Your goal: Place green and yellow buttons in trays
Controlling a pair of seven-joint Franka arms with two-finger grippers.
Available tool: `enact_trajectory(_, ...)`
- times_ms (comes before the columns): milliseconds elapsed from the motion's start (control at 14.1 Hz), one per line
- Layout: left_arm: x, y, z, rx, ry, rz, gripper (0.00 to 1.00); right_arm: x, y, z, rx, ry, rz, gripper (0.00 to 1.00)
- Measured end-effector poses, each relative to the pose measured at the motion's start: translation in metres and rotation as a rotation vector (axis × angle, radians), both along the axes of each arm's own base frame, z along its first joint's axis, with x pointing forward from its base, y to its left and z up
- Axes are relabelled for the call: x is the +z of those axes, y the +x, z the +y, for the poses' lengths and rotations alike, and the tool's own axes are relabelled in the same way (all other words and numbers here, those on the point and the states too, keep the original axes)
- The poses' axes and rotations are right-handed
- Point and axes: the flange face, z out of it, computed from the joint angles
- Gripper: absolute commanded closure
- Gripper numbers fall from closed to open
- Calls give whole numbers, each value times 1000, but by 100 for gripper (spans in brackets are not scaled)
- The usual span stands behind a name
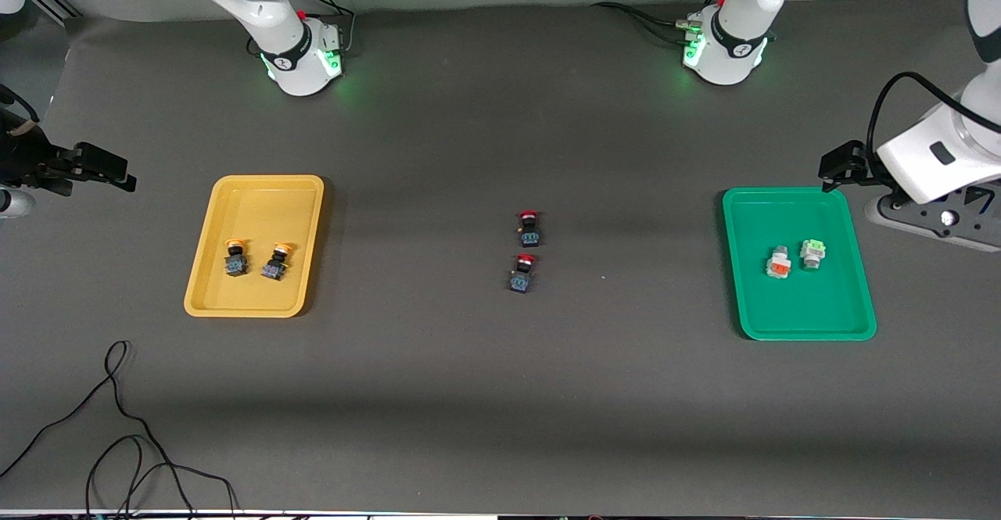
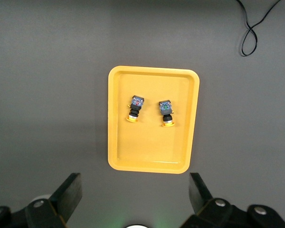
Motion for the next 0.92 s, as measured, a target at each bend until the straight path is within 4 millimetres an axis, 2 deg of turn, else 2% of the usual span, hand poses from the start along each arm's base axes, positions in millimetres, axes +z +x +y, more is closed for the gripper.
enact_trajectory(285,-10,-25,-1,32,7,-16,0,0,0,0,0,0,0,0)
enact_trajectory(569,-19,-24,-2,33,9,1,0,0,0,0,0,0,0,0)
enact_trajectory(925,-21,-23,0,36,9,4,0,0,0,0,0,0,-1,0)
